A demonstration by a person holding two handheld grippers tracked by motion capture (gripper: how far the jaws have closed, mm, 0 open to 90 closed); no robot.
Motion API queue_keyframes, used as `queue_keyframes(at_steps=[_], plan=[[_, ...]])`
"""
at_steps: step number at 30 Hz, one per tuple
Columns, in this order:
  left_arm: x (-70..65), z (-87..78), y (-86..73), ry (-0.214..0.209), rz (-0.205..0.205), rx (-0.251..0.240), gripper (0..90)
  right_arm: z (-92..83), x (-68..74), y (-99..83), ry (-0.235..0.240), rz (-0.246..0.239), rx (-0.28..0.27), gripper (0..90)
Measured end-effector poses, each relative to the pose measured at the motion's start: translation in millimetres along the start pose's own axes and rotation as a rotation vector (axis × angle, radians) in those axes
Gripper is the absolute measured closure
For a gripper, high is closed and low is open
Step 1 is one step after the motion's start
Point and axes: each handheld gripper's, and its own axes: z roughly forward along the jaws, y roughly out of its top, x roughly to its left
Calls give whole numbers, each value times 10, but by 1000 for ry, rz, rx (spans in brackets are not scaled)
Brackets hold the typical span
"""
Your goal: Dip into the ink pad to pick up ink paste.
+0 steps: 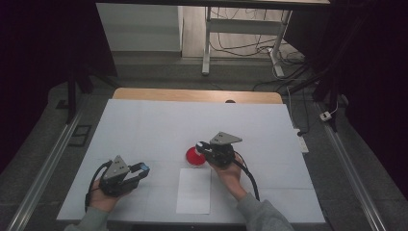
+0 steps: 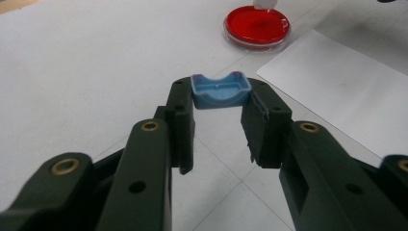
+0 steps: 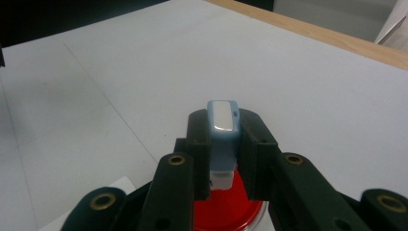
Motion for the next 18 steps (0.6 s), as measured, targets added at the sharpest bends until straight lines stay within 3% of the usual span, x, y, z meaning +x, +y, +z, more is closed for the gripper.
queue_keyframes(at_steps=[18], plan=[[29,-5,-16,4,-20,-5,654,-233,-33,64,22,28,-59,758]])
